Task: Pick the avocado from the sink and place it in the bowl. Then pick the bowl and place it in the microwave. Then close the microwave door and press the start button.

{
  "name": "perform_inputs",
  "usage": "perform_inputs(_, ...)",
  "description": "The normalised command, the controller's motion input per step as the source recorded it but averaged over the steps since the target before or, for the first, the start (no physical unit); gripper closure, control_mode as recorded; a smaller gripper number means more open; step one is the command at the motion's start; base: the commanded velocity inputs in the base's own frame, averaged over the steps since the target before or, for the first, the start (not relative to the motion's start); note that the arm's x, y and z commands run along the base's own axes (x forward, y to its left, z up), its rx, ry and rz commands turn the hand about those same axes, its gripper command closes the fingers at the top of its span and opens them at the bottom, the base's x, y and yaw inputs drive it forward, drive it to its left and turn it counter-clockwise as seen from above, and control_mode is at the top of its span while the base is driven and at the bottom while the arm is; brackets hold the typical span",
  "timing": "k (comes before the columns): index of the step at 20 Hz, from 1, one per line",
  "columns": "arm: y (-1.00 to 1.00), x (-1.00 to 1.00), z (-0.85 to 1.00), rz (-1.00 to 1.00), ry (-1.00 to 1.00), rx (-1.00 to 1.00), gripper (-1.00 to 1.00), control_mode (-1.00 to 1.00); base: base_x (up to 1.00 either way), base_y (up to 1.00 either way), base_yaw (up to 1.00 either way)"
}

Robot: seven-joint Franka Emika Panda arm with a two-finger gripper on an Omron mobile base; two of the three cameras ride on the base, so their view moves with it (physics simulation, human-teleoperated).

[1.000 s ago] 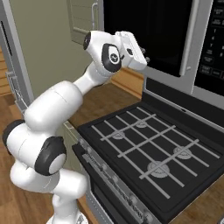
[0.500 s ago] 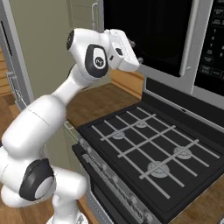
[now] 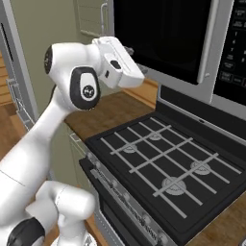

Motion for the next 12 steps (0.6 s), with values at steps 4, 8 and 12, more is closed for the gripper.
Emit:
perform_inputs(4,0.32,-0.85,0.06,0.12,0.09,-0.24,1.00,-1.00,0.00,0.00,0.00)
perform_inputs(8,0.03,-0.93,0.04,0.13,0.06,-0.16,1.00,-1.00,0.00,0.00,0.00)
perform_inputs(12,-0.01,-0.69,0.05,0.11,0.00,-0.15,1.00,-1.00,0.00,0.00,0.00)
